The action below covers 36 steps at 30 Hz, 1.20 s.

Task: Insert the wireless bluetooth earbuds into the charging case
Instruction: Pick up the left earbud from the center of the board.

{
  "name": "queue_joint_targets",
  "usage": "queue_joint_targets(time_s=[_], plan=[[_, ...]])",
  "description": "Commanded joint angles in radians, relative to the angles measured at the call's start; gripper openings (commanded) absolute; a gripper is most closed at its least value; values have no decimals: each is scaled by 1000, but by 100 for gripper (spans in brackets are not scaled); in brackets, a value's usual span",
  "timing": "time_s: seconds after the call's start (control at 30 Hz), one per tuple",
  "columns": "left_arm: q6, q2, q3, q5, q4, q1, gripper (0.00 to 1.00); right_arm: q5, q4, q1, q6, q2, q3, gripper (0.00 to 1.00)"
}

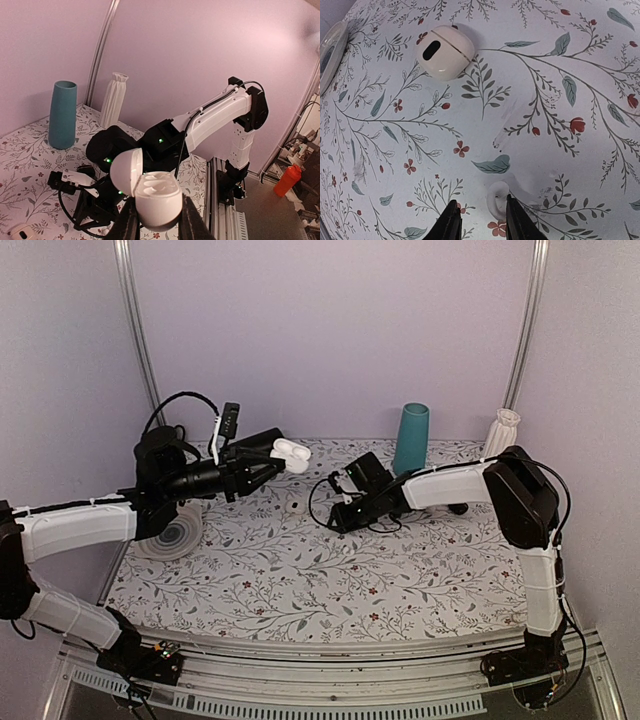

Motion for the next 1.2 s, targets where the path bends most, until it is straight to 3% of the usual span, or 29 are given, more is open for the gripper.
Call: queue_joint_targets(time_s=[0.0,0.47,1.17], plan=[[-10,10,30,12,3,15,0,22,4,-7,-16,35,16,31],[-11,16,37,15,1,16,0,30,12,-19,-18,53,25,25],[-10,27,46,22,0,19,0,30,3,-28,13,40,51,26]])
